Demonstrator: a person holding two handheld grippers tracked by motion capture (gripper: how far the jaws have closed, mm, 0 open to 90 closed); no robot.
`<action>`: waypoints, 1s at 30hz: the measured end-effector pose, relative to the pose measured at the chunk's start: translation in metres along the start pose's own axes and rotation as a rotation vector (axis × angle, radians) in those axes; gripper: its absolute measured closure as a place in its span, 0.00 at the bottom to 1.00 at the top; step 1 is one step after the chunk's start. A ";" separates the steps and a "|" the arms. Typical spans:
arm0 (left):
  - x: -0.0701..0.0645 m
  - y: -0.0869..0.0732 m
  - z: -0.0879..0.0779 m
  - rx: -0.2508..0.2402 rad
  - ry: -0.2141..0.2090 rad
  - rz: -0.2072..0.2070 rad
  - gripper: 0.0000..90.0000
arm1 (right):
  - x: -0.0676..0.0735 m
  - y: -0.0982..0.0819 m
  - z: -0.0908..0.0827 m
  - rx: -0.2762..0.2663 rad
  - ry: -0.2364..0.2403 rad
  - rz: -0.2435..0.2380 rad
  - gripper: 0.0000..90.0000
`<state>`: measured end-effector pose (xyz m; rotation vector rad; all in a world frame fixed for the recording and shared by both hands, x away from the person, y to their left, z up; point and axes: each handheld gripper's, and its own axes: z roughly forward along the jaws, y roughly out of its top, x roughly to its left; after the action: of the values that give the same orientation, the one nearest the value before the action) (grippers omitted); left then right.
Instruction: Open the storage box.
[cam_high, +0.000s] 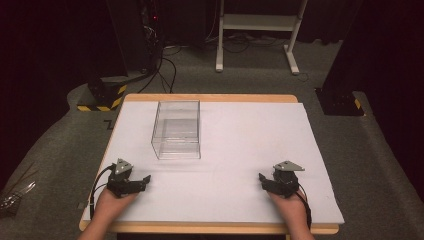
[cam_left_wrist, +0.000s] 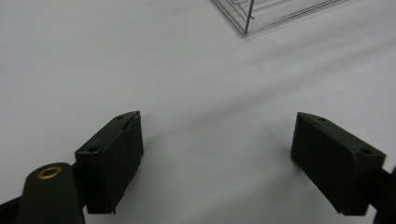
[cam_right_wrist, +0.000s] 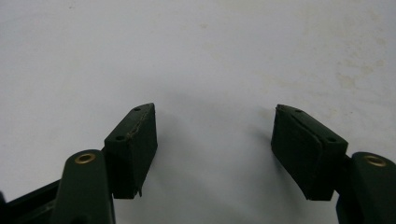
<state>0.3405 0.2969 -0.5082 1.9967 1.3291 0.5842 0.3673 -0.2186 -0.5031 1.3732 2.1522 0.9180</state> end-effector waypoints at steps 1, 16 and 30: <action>0.000 0.000 0.000 0.000 0.000 0.000 0.19 | 0.000 0.000 0.000 0.000 0.000 0.000 0.35; 0.000 0.009 0.001 0.013 0.005 0.005 0.37 | 0.000 0.000 0.000 -0.004 0.000 0.001 0.35; -0.010 0.017 -0.012 -0.095 -0.032 0.007 0.43 | -0.001 0.000 0.000 -0.004 0.005 -0.001 0.35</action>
<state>0.3387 0.2868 -0.4878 1.9268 1.2529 0.6041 0.3672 -0.2193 -0.5032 1.3692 2.1529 0.9262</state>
